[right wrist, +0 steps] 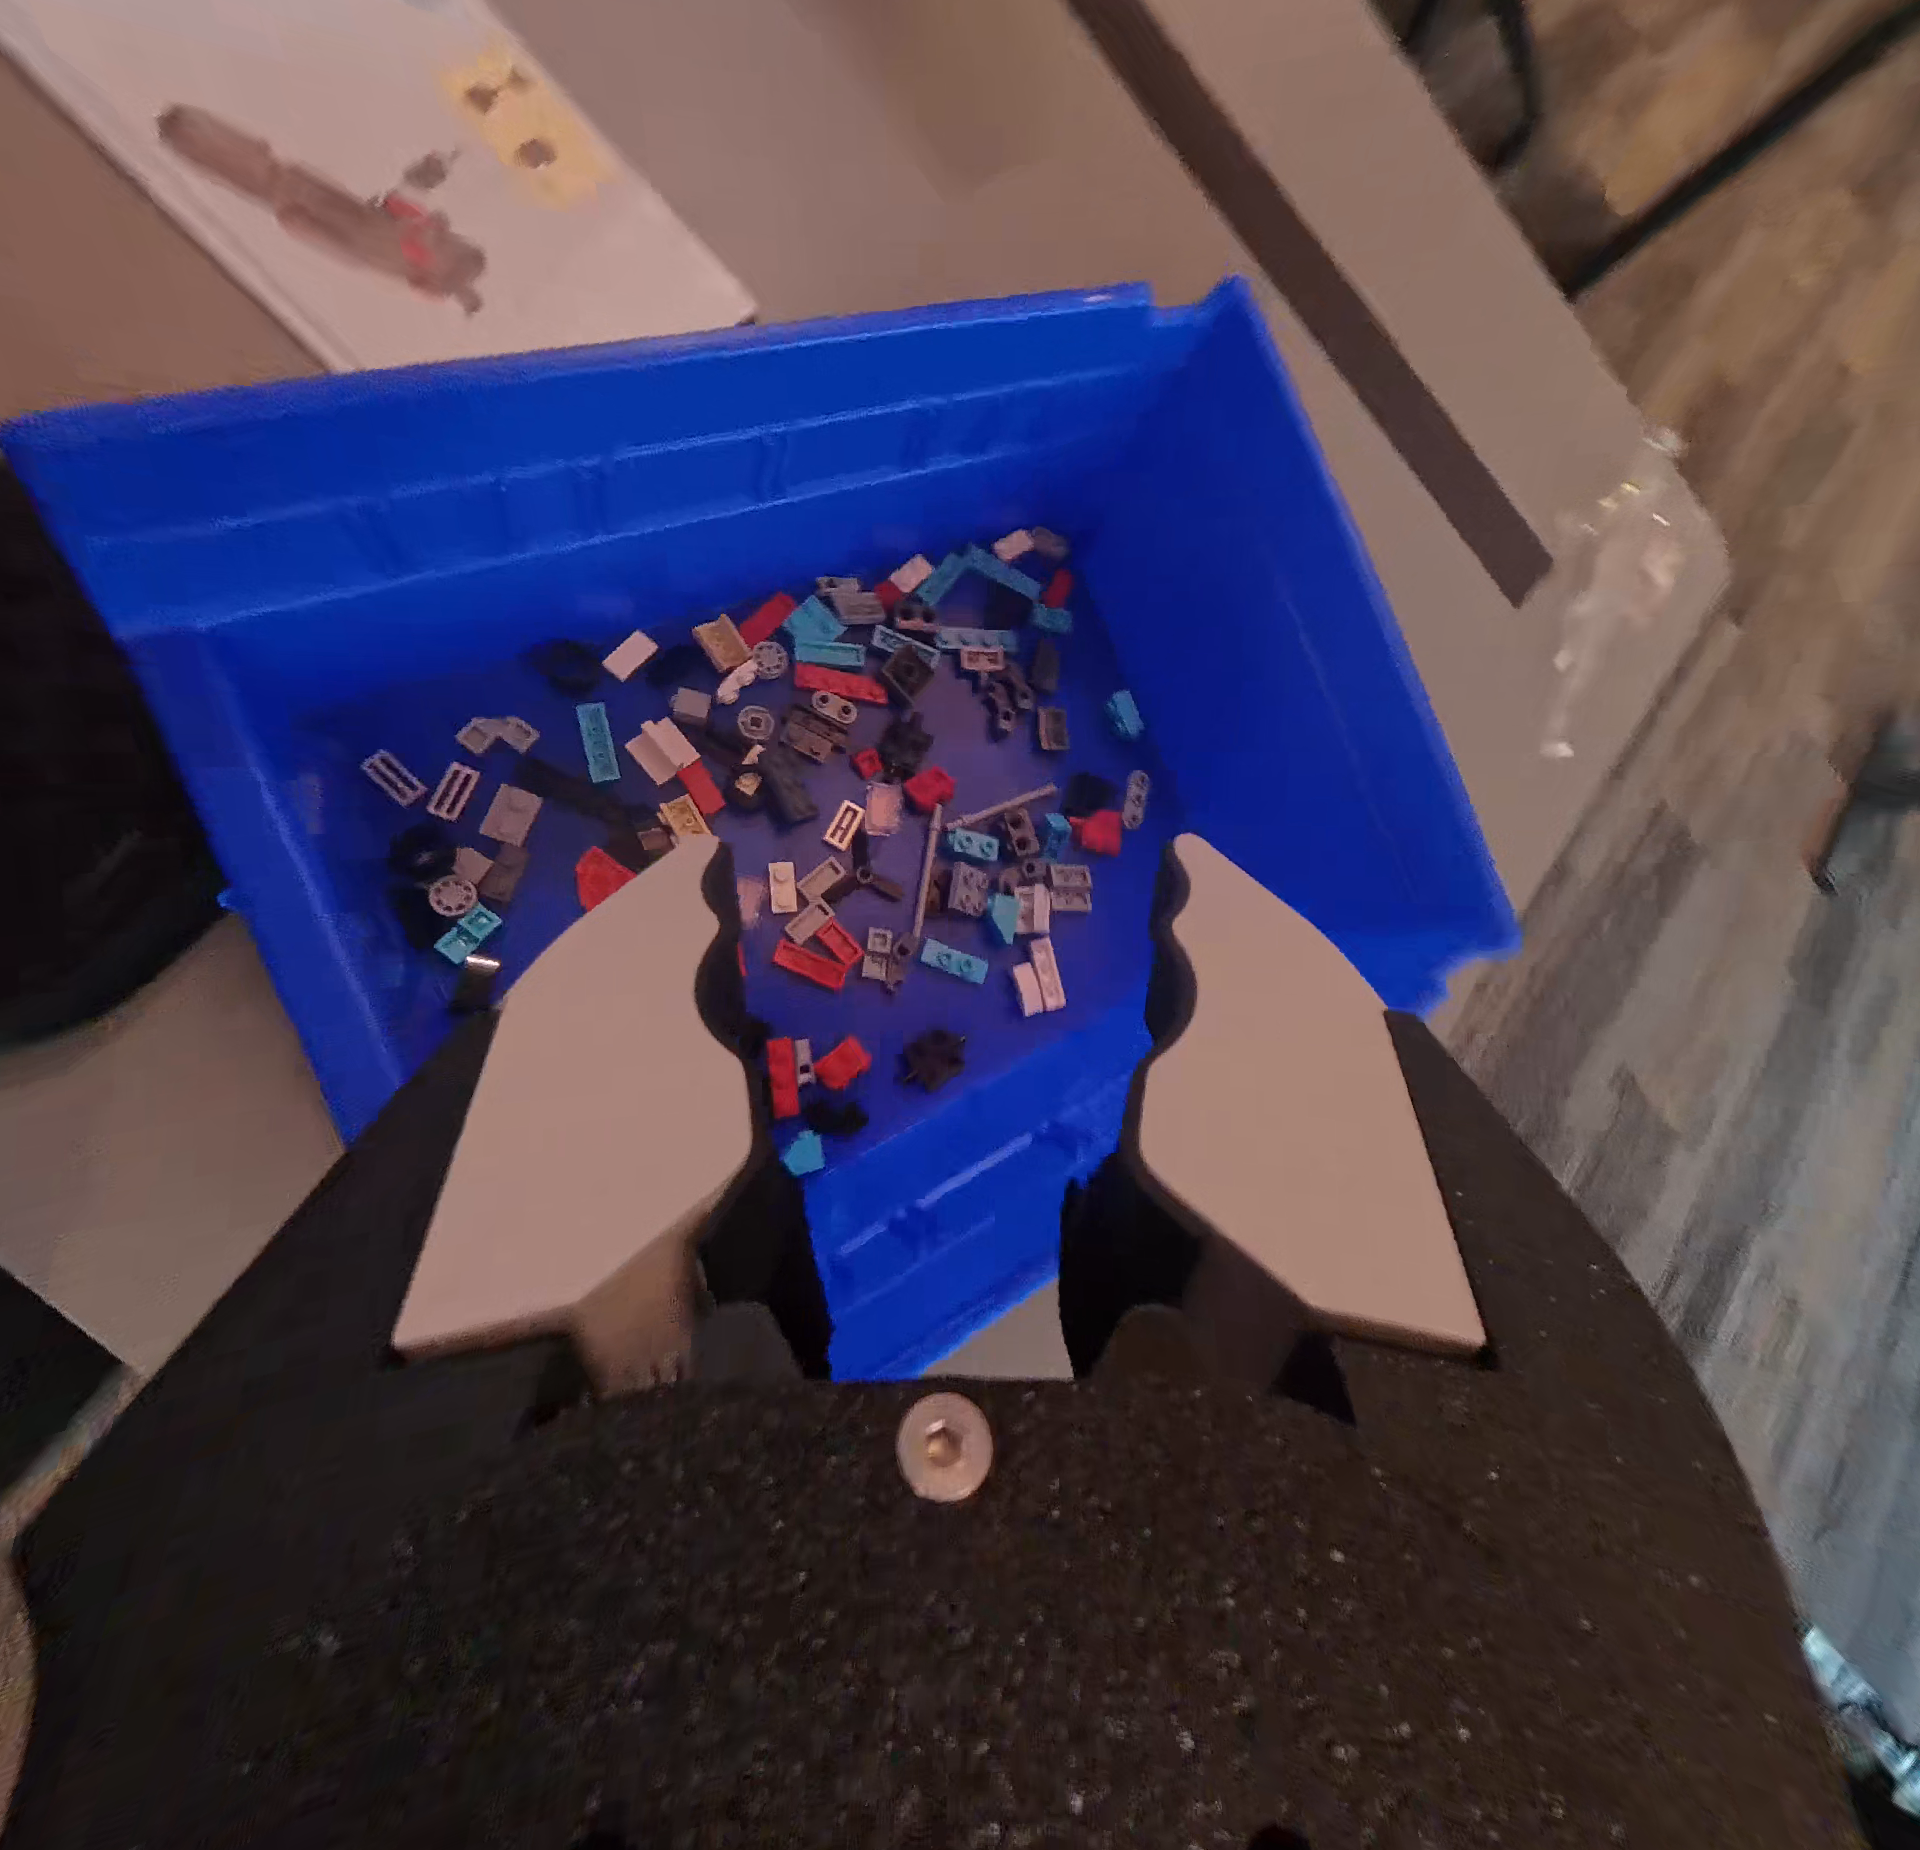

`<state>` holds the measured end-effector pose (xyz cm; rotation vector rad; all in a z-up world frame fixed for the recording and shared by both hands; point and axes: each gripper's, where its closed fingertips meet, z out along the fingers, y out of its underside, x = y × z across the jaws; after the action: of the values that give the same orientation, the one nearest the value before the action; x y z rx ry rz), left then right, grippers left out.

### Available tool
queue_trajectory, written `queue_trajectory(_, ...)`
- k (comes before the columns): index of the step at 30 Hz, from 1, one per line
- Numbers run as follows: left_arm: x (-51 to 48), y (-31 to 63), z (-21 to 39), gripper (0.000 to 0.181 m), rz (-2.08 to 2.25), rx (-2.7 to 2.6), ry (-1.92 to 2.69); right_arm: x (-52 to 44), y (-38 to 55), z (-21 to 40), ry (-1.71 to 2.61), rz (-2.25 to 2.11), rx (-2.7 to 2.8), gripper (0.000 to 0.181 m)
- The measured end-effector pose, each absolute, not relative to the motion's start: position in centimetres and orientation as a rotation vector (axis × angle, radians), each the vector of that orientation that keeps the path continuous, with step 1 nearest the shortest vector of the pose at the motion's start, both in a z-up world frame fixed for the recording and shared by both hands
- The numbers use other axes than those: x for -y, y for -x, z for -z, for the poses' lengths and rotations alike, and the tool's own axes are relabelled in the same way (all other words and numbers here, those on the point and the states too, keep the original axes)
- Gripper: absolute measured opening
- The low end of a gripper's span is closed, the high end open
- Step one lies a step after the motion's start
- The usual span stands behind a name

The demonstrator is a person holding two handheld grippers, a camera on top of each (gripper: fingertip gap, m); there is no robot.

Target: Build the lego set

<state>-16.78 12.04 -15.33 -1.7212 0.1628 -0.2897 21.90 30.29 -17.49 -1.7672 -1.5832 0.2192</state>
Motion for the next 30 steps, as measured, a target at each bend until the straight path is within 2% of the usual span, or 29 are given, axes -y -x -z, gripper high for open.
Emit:
queue_trajectory(3, -12.0, 17.0, 15.8, 0.145, 0.248, -0.172, 1.757, -30.8, -19.3, 19.1, 1.698, -0.244, 1.81, 0.072)
queue_trajectory(5, -11.9, 17.1, 16.0, 0.145, 0.222, -0.181, 1.768, -30.9, -17.4, 20.0, 1.63, -0.276, 1.929, 0.062)
queue_trajectory(7, -11.7, 17.1, 16.0, 0.145, 0.218, -0.182, 1.767, -30.9, -15.9, 21.2, 1.569, -0.328, 2.032, 0.041)
queue_trajectory(9, -11.5, 17.2, 16.1, 0.145, 0.213, -0.176, 1.771, -31.7, -15.8, 22.5, 1.553, -0.308, 2.117, 0.002)
queue_trajectory(14, -11.3, 17.0, 16.0, 0.145, 0.221, -0.204, 1.767, -36.2, -15.4, 22.6, 1.534, -0.25, 2.045, 0.0)
queue_trajectory(19, -11.4, 16.0, 16.0, 0.145, 0.244, -0.267, 1.766, -38.1, -16.1, 23.7, 1.521, -0.154, 2.152, 0.023)
queue_trajectory(21, -11.4, 15.8, 16.1, 0.145, 0.239, -0.287, 1.776, -38.0, -16.3, 23.9, 1.548, -0.177, 2.182, 0.047)
queue_trajectory(23, -11.3, 15.7, 16.2, 0.145, 0.24, -0.3, 1.782, -38.1, -16.8, 24.0, 1.573, -0.164, 2.206, 0.059)
queue_trajectory(25, -11.2, 15.5, 16.2, 0.145, 0.245, -0.307, 1.78, -37.9, -17.5, 23.8, 1.603, -0.176, 2.21, 0.079)
queue_trajectory(30, -11.0, 15.6, 16.3, 0.145, 0.248, -0.3, 1.782, -37.4, -20.7, 23.5, 1.729, -0.11, 2.184, 0.101)
